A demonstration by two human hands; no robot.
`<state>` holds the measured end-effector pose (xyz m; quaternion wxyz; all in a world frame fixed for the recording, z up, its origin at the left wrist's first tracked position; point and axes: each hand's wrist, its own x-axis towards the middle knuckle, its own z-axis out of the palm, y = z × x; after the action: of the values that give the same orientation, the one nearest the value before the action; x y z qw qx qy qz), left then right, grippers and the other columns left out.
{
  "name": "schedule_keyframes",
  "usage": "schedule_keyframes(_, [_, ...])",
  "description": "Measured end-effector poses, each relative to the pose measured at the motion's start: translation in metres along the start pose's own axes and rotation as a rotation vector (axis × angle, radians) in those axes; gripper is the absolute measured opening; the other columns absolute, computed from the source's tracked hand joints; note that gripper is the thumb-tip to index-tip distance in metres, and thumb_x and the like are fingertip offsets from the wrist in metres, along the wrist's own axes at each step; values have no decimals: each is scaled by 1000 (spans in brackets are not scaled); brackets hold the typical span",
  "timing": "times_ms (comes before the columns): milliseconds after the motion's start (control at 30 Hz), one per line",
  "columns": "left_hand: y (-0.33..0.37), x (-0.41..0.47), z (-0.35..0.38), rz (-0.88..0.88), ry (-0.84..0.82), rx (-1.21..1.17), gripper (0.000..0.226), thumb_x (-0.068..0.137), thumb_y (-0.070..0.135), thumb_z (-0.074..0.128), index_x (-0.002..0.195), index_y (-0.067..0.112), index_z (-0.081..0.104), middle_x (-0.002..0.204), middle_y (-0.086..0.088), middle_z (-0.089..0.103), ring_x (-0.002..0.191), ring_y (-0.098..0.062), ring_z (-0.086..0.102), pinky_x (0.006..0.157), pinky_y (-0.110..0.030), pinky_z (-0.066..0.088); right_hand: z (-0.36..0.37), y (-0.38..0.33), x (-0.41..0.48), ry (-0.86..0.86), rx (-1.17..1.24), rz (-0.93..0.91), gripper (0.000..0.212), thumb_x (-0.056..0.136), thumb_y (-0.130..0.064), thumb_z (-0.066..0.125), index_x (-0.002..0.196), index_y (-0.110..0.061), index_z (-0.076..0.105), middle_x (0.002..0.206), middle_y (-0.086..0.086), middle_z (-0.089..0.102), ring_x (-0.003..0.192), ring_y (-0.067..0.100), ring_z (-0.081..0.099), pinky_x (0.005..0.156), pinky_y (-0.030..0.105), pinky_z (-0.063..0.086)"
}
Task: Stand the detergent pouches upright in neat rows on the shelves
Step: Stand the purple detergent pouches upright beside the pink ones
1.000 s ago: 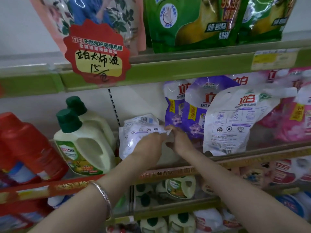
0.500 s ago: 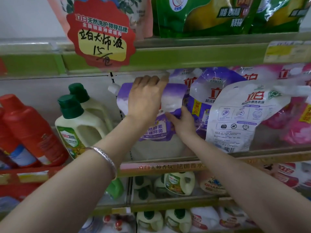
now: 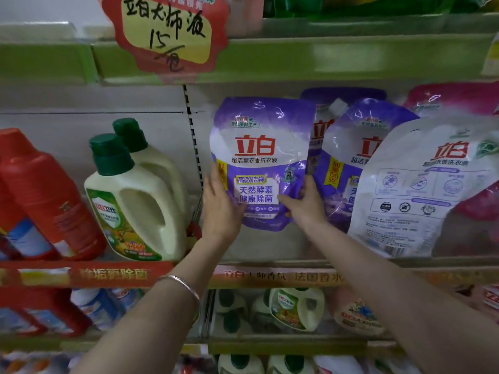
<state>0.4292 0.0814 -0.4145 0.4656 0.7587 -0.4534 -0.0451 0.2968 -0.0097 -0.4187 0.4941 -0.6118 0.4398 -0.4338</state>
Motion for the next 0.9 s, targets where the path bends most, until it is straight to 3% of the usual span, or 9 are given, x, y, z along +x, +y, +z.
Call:
schedule_keyframes(67, [-10, 8, 4, -116, -35, -173, 110, 68, 19, 78, 148, 25, 2, 147, -5, 34, 135, -22, 39, 107, -44, 39, 4, 12, -8, -21, -77, 18, 72, 67, -14, 80, 126, -26, 39, 123, 5, 62, 109, 29, 61, 90, 53, 51])
schedule_keyframes(133, [-15, 11, 6, -195, -90, -352, 104, 70, 10, 79, 146, 19, 8, 127, 5, 51, 108, -8, 56, 86, -27, 52, 7, 24, -15, -49, -166, -6, 91, 63, -20, 84, 136, -26, 30, 129, 3, 58, 115, 29, 58, 95, 48, 48])
schedule_keyframes(233, [-21, 11, 8, -155, -107, -469, 84, 74, -6, 72, 141, 11, 23, 118, 0, 54, 91, -3, 55, 63, -5, 50, 8, 29, -21, -54, -329, -43, 97, 66, -27, 82, 143, -25, 22, 136, 3, 50, 123, 27, 48, 91, 27, 37])
schedule_keyframes(333, [-36, 13, 9, -154, -80, -466, 85, 70, 0, 78, 138, 11, 28, 126, -5, 55, 100, -11, 60, 70, -11, 54, 15, 33, -18, -50, -298, -97, 93, 65, -22, 83, 140, -21, 27, 132, 5, 54, 119, 26, 52, 84, 23, 35])
schedule_keyframes(433, [-52, 20, 6, -182, -19, -443, 99, 52, 30, 86, 135, 29, 31, 129, -8, 53, 115, -22, 58, 93, -42, 52, 30, 37, -13, -54, -221, -129, 91, 62, -11, 83, 137, -18, 32, 128, 6, 56, 116, 24, 54, 90, 26, 42])
schedule_keyframes(533, [-66, 32, 12, -203, 45, -370, 96, 44, 42, 78, 131, 29, 37, 123, -7, 56, 114, -24, 57, 98, -48, 48, 44, 32, -5, -69, -192, -127, 87, 64, -6, 82, 136, -18, 33, 124, 4, 56, 110, 18, 55, 85, 23, 41])
schedule_keyframes(767, [-48, 55, 14, -199, 92, -338, 87, 72, 2, 72, 143, 15, 24, 132, -12, 45, 120, -23, 49, 104, -38, 43, 62, 22, 25, -49, -236, -102, 72, 68, -2, 78, 128, -6, 39, 123, 10, 58, 105, 23, 58, 66, 9, 33])
schedule_keyframes(833, [-50, 63, 17, -197, 78, -332, 85, 74, 1, 71, 143, 15, 23, 131, -13, 43, 120, -24, 49, 103, -43, 43, 67, 24, 35, -38, -231, -105, 75, 67, -2, 78, 130, -7, 38, 123, 11, 58, 108, 26, 59, 77, 18, 44])
schedule_keyframes(900, [-52, 71, 22, -189, 72, -325, 84, 74, 4, 70, 142, 16, 23, 131, -12, 43, 121, -26, 49, 102, -47, 44, 71, 27, 44, -28, -214, -107, 77, 65, -2, 80, 129, -10, 37, 122, 11, 58, 108, 29, 61, 87, 38, 53])
